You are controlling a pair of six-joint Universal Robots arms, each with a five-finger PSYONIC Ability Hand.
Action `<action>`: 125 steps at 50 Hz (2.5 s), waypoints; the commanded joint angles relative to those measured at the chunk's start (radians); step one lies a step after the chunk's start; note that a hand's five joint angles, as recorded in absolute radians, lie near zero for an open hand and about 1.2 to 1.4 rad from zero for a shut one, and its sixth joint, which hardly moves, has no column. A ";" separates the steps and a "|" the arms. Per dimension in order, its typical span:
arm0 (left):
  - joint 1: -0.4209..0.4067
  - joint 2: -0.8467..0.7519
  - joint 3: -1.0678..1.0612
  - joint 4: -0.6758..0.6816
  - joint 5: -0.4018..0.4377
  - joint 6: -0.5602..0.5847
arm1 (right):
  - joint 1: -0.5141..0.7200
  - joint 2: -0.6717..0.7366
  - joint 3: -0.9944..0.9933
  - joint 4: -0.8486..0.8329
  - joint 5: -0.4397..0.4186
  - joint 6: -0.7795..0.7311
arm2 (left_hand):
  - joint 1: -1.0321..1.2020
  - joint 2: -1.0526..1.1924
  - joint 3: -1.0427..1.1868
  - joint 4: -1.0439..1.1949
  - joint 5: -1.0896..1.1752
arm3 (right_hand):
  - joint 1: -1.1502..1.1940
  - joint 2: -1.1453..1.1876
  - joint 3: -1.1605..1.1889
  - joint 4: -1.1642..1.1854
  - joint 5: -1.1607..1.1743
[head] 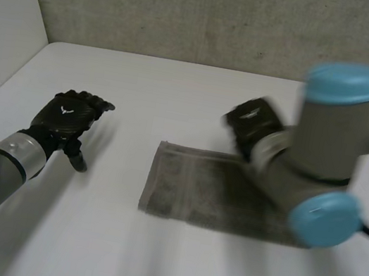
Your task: Fold the towel.
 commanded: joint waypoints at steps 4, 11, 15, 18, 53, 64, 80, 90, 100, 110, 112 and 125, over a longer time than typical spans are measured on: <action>-0.006 -0.010 -0.004 -0.002 0.001 0.002 | 0.111 0.095 -0.040 0.047 0.013 0.056 | -0.078 -0.078 -0.066 -0.078 -0.215 | -0.857 -0.858 -0.867 -0.863 -0.864; -0.070 -0.008 0.027 0.000 0.001 0.000 | -0.034 -0.069 0.094 0.036 -0.021 0.158 | -0.075 -0.075 -0.063 -0.075 -0.212 | -1.091 -1.091 -1.100 -1.096 -1.098; -0.109 -0.008 0.048 0.000 0.001 -0.002 | -0.097 -0.141 0.188 0.015 -0.076 0.166 | -0.072 -0.072 -0.060 -0.072 -0.209 | -1.091 -1.091 -1.100 -1.096 -1.098; -0.168 -0.010 0.085 0.000 0.001 -0.017 | -0.163 -0.207 0.293 -0.020 -0.107 0.166 | -0.063 -0.063 -0.051 -0.063 -0.201 | -1.091 -1.091 -1.100 -1.096 -1.098; -0.451 -0.449 0.622 -0.348 -0.013 -0.097 | -0.394 -0.362 0.739 -0.269 -0.197 0.152 | 1.054 1.054 1.066 1.055 0.917 | -1.091 -1.091 -1.100 -1.096 -1.098; -0.451 -0.279 0.461 -0.333 -0.085 -0.098 | -0.394 -0.365 0.782 -0.272 -0.237 0.163 | 1.105 1.105 1.117 1.106 0.968 | -1.066 -1.066 -1.075 -1.071 -1.073; -0.438 -0.176 0.159 -0.184 -0.088 -0.080 | -0.406 -0.396 0.900 -0.333 -0.278 0.151 | 0.822 0.822 0.834 0.822 0.685 | -0.905 -0.906 -0.914 -0.910 -0.912; -0.446 -0.182 0.160 -0.180 -0.095 -0.071 | -0.449 -0.393 0.929 -0.444 -0.278 0.137 | 0.447 0.447 0.460 0.448 0.310 | -0.673 -0.673 -0.682 -0.678 -0.680; -0.437 -0.117 0.137 -0.187 -0.095 -0.084 | -0.492 -0.367 0.941 -0.447 -0.255 0.054 | 0.398 0.398 0.410 0.398 0.261 | -0.476 -0.476 -0.485 -0.481 -0.483; -0.429 -0.082 0.117 -0.187 -0.095 -0.087 | -0.512 -0.373 0.967 -0.442 -0.257 0.069 | 0.301 0.301 0.313 0.301 0.164 | -0.605 -0.605 -0.614 -0.610 -0.612; -0.429 -0.076 0.116 -0.187 -0.095 -0.089 | -0.512 -0.379 0.974 -0.444 -0.258 0.074 | 0.289 0.289 0.301 0.289 0.152 | -0.608 -0.608 -0.617 -0.613 -0.615; -0.342 -0.047 0.090 -0.129 -0.085 -0.265 | -0.506 -0.452 1.015 -0.473 -0.271 0.218 | 0.210 0.210 0.222 0.210 0.072 | -0.690 -0.691 -0.699 -0.696 -0.697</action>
